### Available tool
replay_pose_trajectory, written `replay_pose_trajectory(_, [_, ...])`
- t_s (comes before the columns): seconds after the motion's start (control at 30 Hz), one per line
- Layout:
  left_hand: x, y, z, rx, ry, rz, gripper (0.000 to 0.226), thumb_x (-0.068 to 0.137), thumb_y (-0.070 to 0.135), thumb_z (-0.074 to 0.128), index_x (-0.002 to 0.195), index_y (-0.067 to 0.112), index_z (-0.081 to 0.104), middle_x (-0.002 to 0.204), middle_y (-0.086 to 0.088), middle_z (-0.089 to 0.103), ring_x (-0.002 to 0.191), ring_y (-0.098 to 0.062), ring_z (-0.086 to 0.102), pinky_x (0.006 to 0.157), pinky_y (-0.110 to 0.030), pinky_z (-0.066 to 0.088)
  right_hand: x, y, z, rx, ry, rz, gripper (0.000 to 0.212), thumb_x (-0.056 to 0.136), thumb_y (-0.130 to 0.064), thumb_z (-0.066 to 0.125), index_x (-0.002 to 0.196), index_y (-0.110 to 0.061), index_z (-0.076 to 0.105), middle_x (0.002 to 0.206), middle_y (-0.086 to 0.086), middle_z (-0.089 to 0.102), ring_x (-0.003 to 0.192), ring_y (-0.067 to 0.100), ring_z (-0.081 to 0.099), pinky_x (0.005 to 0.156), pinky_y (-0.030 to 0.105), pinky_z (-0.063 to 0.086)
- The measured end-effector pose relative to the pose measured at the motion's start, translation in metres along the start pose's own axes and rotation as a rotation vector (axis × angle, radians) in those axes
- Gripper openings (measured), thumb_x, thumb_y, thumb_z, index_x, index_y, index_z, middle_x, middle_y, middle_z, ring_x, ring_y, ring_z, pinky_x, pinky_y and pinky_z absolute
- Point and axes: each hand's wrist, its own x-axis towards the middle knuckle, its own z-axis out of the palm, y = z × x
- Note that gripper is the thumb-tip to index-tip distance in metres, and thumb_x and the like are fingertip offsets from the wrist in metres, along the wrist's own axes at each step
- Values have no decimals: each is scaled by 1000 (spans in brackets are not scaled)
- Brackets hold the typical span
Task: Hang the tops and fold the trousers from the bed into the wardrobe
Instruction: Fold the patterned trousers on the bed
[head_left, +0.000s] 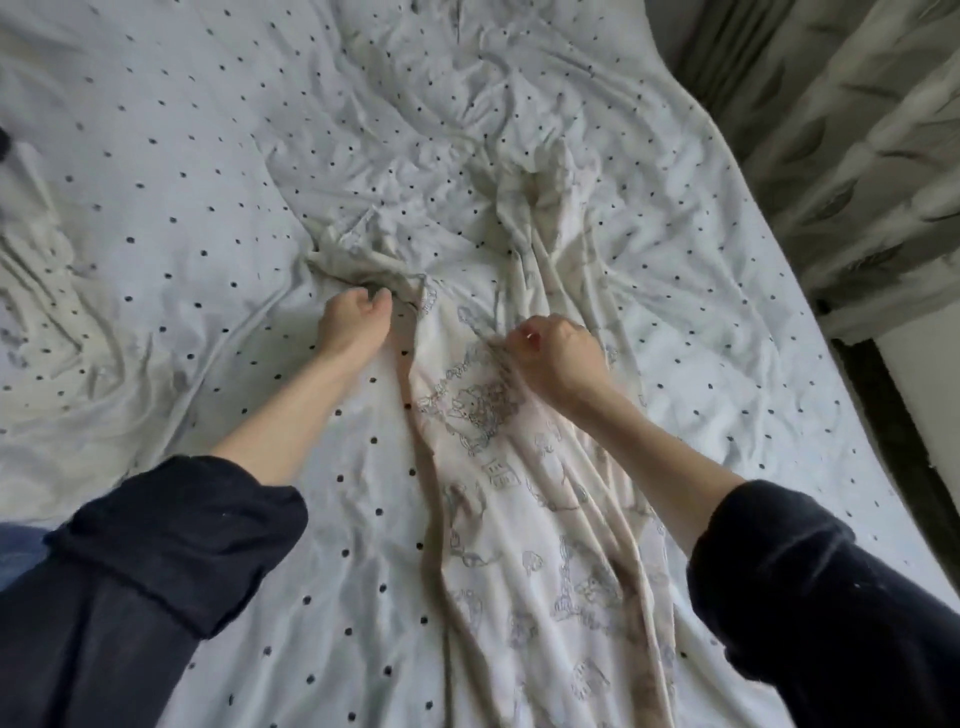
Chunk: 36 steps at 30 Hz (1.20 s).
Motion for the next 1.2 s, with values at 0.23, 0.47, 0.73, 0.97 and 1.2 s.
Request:
replay_pose_trajectory(0.23, [65,25,19,-494,-96,-393,8,95,17,51,96,9,52,77,-5,55,66,-14,55,54,-22,51,87,-36,13,-193,-296,-78,42,96,-45,40,100,-16,69,99,7,66,86,23,55,92,35,42])
replay_pose_trajectory(0.47, [109,32,28,-333,-114,-442,4,88,12,57,86,9,55,69,-2,48,54,-12,46,48,-20,40,143,-59,36,32,-521,55,43,88,-45,58,101,-6,67,84,7,66,77,22,56,77,32,45])
replay_pose_trajectory(0.73, [113,154,58,-222,-97,266,11,90,13,57,83,12,66,78,2,63,68,-12,57,53,-13,46,161,-20,-40,685,-208,238,19,90,-18,60,72,-12,57,76,9,60,66,18,56,66,32,51])
replay_pose_trajectory(0.97, [122,124,86,13,-213,176,24,96,16,47,114,12,63,122,-2,59,114,-17,51,93,-26,36,151,46,-49,913,-219,708,22,95,-21,52,87,-1,58,79,11,63,77,27,63,72,38,53])
replay_pose_trajectory(1.2, [136,67,83,-91,-401,-327,38,91,28,58,113,-3,59,95,-14,66,67,-22,62,64,-33,52,160,53,-38,841,-241,689,16,85,-15,66,72,-6,60,72,9,58,63,18,54,59,27,45])
